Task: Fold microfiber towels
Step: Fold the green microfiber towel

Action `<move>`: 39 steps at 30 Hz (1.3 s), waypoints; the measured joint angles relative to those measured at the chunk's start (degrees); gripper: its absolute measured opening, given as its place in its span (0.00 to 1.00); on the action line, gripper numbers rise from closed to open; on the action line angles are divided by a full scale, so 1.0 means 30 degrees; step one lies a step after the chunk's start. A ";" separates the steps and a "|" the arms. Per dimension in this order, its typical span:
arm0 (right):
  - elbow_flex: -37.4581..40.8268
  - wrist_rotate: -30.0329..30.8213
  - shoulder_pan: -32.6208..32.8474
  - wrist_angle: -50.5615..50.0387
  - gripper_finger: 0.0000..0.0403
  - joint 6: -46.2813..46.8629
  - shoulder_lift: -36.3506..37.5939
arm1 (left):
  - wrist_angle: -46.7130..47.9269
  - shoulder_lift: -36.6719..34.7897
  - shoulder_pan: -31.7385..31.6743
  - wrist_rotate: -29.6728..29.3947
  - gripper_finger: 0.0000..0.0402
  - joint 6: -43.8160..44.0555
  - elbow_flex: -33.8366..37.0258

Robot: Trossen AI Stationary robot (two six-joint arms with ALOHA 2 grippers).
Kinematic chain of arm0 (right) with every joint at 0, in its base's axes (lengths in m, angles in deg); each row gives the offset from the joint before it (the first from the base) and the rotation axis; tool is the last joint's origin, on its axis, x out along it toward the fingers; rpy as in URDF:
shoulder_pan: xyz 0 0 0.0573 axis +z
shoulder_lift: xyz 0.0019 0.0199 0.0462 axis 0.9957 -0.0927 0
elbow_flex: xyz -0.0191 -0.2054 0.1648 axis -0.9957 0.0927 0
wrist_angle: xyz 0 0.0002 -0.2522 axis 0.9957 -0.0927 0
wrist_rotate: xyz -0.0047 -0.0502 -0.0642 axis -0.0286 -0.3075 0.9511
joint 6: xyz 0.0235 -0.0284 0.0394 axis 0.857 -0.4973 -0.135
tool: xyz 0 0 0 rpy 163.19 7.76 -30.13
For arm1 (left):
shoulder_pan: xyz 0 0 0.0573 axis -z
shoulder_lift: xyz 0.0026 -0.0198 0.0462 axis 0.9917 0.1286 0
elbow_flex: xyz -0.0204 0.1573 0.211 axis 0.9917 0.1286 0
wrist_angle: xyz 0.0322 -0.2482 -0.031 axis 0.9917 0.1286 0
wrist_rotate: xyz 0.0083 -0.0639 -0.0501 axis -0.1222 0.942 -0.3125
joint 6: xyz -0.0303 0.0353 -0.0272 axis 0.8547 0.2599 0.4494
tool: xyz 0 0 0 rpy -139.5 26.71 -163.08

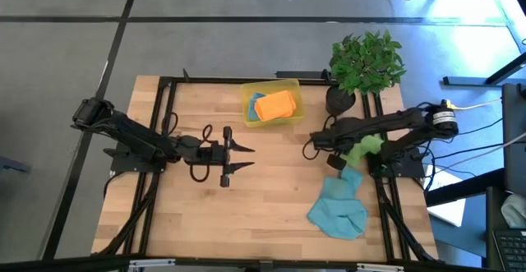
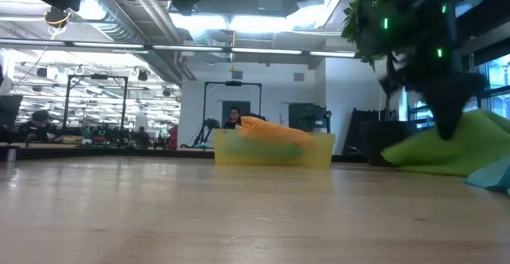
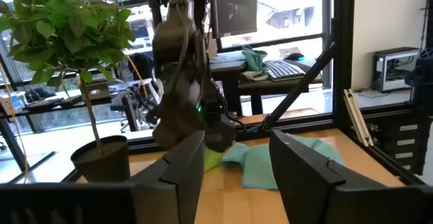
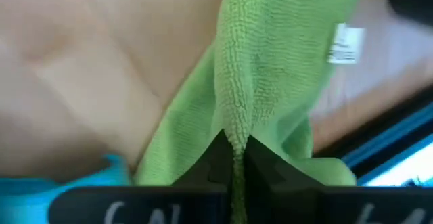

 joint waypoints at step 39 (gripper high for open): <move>-0.5019 -0.1756 0.7353 0.9930 0.01 -0.8080 0.3773 | -0.0941 0.5018 -0.1555 0.0532 0.39 -0.2866 -0.1746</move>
